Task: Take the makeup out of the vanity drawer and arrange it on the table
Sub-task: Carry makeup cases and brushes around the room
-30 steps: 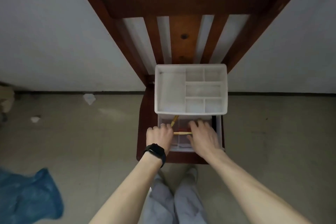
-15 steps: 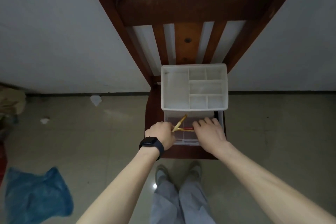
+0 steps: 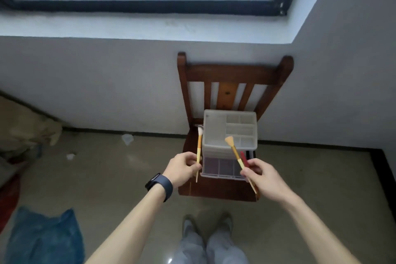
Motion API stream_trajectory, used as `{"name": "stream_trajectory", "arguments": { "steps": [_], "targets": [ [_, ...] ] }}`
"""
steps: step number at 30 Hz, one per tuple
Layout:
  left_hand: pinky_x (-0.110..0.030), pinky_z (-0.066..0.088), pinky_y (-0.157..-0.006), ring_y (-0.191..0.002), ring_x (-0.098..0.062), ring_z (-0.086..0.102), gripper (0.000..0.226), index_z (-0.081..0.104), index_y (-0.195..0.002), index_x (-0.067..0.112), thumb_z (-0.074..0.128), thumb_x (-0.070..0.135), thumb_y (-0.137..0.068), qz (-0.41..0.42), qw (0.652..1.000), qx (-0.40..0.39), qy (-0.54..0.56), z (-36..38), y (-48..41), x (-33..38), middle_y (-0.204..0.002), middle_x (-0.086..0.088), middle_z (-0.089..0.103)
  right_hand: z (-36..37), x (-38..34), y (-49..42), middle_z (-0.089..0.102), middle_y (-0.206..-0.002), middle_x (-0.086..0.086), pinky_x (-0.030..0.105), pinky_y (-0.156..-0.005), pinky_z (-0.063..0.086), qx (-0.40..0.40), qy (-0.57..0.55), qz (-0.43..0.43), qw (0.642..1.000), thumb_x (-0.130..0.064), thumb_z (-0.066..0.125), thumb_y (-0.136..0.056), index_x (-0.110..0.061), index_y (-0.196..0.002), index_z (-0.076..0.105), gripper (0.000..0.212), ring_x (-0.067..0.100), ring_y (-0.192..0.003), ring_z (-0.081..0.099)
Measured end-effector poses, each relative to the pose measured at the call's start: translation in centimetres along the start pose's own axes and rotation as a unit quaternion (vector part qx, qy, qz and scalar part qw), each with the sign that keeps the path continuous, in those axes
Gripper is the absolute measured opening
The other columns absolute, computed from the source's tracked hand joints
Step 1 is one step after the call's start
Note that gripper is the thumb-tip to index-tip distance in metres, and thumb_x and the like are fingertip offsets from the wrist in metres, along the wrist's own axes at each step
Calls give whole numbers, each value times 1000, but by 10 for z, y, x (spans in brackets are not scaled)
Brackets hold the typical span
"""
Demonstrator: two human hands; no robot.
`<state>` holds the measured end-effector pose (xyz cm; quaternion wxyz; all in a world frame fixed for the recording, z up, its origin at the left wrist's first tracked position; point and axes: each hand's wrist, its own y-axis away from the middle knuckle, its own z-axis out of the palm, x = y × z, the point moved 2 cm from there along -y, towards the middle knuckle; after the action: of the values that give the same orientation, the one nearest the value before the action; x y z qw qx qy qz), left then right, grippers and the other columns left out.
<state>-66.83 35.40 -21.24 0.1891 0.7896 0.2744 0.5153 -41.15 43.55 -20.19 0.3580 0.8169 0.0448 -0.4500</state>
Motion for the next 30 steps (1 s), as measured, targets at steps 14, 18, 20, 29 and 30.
{"name": "stream_trajectory", "arguments": {
  "steps": [14,18,20,29,30],
  "targets": [
    [-38,59,-67,-69,-30,71,22,63,-114,23,66,18,-93,-3,942,146,303,-62,181,-26,-83,-5,72,77,-129,53,77,-102,5,37,-74,59,-200,-50,-83,975,-15,61,-100,-15,-111,68,13,22,-87,73],
    [-35,59,-63,-69,-32,71,11,66,-105,17,64,20,-95,-62,882,283,372,-47,256,-73,-88,-6,71,131,-138,68,77,-99,-1,30,-72,48,-297,44,-141,943,-18,62,-99,-20,-106,68,10,13,-88,70],
    [-32,58,-61,-70,-30,71,10,64,-105,13,61,18,-97,-96,838,353,404,-29,306,-100,-92,-8,70,165,-143,93,77,-98,-4,31,-76,48,-345,88,-163,920,-23,64,-98,-24,-105,69,9,11,-86,68],
    [-29,55,-61,-63,-20,68,9,64,-105,7,59,10,-98,-174,573,630,495,91,577,-209,-92,-8,67,337,-139,299,75,-87,8,27,-69,52,-578,220,-270,738,-14,73,-91,-13,-102,70,12,14,-71,69],
    [-31,55,-62,-63,-21,68,9,64,-105,7,59,9,-98,-178,540,655,498,110,609,-219,-91,-8,66,355,-131,329,74,-87,10,29,-69,53,-595,231,-280,717,-13,73,-90,-13,-101,70,11,17,-72,70]
  ]
}}
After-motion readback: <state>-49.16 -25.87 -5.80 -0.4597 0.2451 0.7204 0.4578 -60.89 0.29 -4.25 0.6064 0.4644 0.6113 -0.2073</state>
